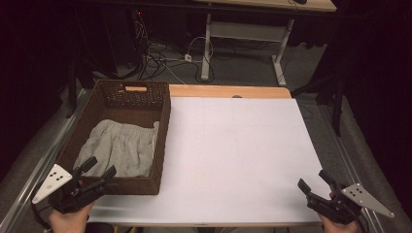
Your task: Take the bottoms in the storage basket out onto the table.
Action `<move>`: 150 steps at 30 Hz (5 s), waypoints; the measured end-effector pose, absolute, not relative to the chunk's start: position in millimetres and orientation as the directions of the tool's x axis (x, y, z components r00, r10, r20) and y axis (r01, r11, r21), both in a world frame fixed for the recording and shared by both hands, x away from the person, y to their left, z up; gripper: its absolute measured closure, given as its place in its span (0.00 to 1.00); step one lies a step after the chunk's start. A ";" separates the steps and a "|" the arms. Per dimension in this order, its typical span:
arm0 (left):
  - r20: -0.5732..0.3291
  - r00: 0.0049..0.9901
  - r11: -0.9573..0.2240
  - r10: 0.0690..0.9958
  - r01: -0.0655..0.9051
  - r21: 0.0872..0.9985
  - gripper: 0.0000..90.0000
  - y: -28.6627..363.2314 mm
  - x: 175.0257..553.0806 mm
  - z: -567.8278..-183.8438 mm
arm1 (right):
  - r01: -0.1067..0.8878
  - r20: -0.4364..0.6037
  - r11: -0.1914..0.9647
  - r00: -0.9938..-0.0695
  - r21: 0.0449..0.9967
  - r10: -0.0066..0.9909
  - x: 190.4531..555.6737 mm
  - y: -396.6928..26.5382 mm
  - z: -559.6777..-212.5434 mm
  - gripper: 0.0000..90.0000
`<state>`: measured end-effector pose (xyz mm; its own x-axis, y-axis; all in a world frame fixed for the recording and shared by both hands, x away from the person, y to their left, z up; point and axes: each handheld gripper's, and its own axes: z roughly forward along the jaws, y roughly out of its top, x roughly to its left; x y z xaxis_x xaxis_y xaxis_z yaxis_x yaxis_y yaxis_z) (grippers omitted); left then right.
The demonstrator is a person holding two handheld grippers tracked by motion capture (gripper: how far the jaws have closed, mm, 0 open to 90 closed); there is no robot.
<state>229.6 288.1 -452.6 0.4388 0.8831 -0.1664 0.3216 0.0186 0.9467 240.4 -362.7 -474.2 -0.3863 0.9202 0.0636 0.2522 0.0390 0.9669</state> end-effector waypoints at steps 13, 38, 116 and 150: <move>-0.159 0.481 0.001 0.862 0.312 0.950 0.29 276.8 232.6 -446.1 | 0.258 0.071 0.035 -0.389 0.966 0.918 241.1 -362.7 -474.5 0.19; -0.146 0.530 -0.017 0.835 0.290 0.957 0.29 249.5 255.6 -424.0 | 0.260 0.083 0.026 -0.399 0.965 0.913 240.9 -363.1 -474.9 0.18; -0.167 0.257 -0.187 0.952 0.918 0.350 0.01 262.4 449.9 -468.9 | 0.264 0.081 0.042 -0.439 0.964 0.895 241.5 -362.2 -475.7 0.17; -0.108 0.317 -0.292 0.942 0.935 0.202 0.67 245.7 448.6 -478.3 | 0.288 0.083 0.061 -0.461 0.956 0.883 244.8 -361.8 -478.0 0.18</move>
<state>448.6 245.7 -478.3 0.3175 0.9421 -0.1082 0.9350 -0.2920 0.2015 244.8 -361.8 -478.0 -0.4610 0.8835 0.0830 0.2885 0.0608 0.9556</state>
